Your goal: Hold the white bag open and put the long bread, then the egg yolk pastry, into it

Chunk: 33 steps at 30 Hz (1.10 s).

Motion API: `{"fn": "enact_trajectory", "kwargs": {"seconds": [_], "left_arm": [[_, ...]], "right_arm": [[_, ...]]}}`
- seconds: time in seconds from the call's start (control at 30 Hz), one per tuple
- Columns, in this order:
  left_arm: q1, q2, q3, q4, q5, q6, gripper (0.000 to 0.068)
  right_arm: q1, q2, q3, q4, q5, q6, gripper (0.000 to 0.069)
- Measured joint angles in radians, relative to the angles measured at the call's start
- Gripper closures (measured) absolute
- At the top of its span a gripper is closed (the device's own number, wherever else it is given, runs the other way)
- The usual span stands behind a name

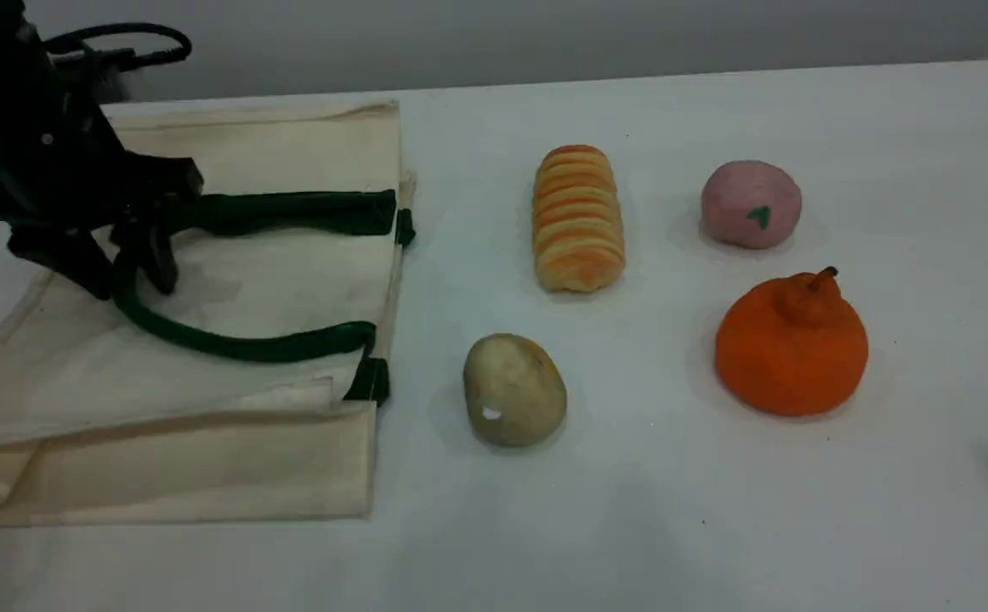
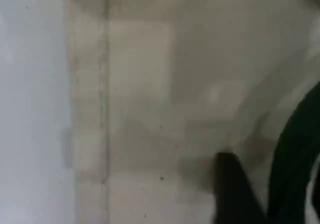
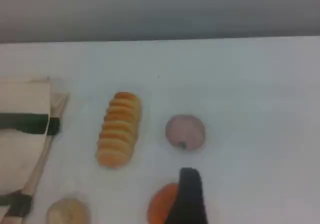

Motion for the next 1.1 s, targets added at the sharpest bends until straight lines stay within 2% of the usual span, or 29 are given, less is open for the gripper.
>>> {"fn": "enact_trajectory", "kwargs": {"seconds": [0.1,0.17,0.27,0.43,0.67,0.77,0.9,1.1], "left_arm": [[0.000,0.000,0.000,0.000,-0.001,0.036,0.0546],[0.000,-0.006,-0.001,0.000,0.003,0.085,0.0608],[0.000,-0.023,-0.039,0.000,0.037,0.136,0.0608],[0.000,-0.045,-0.172,-0.042,0.201,0.216,0.0608],[0.000,-0.052,-0.412,-0.225,0.532,0.413,0.0608],[0.000,-0.053,-0.512,-0.312,0.620,0.491,0.0608],[0.000,-0.082,-0.620,-0.397,0.642,0.516,0.0608],[0.000,-0.160,-0.666,-0.441,0.645,0.560,0.0608]], "right_arm": [[0.000,0.000,0.000,0.000,0.000,0.000,0.0131],[0.000,0.000,0.000,0.000,0.000,0.000,0.0131],[0.000,0.000,0.000,-0.001,0.001,0.000,0.0131],[0.000,0.003,0.000,-0.006,0.004,-0.050,0.0131],[0.000,0.056,0.000,-0.006,-0.011,-0.076,0.0131],[0.000,0.099,0.000,-0.006,-0.014,-0.081,0.0131],[0.000,0.170,0.000,-0.006,-0.023,-0.082,0.0131],[0.000,0.272,0.000,-0.001,-0.089,-0.084,0.0131]]}}
